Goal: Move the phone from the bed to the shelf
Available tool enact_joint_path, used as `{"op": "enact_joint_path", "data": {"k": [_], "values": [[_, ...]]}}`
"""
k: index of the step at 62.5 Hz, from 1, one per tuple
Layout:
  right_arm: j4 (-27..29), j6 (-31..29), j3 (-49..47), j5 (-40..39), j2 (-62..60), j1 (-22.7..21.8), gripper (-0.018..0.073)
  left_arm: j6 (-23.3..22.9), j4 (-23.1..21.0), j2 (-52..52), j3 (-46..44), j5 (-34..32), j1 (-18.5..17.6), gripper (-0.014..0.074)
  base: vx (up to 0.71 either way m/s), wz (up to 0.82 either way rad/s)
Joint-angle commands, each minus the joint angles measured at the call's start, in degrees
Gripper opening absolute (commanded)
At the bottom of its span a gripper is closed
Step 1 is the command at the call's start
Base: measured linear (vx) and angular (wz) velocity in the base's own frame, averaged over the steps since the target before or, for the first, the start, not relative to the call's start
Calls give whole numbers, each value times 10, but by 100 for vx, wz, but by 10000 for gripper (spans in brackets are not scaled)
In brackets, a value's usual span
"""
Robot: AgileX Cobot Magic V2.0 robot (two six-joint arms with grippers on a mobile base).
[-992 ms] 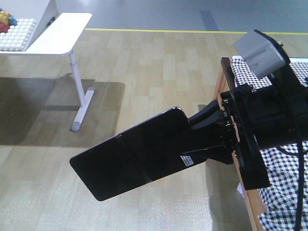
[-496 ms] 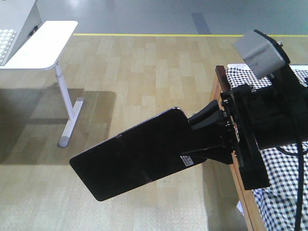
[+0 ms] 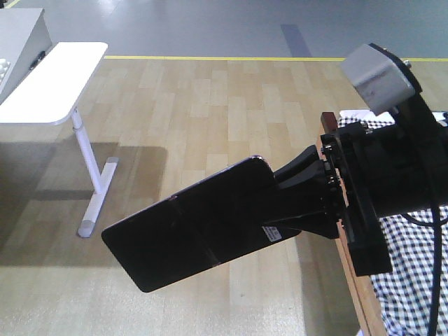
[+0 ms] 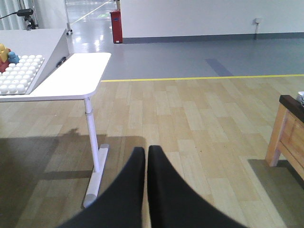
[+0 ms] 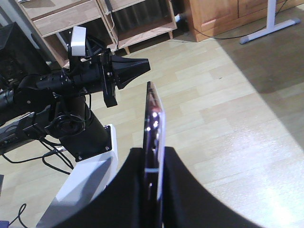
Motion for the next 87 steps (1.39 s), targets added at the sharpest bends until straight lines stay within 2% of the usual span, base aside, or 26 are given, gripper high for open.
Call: {"op": "enact_joint_path", "data": {"k": [1, 49, 87], "values": [[54, -2, -13, 39, -13, -1, -4, -2, -3, -3, 0, -39, -2, 1, 28, 3], [54, -2, -13, 39, -13, -1, -4, -2, -3, -3, 0, -39, -2, 1, 28, 5], [54, -2, -13, 39, -13, -1, -4, -2, -3, -3, 0, -39, -2, 1, 22, 23]]}}
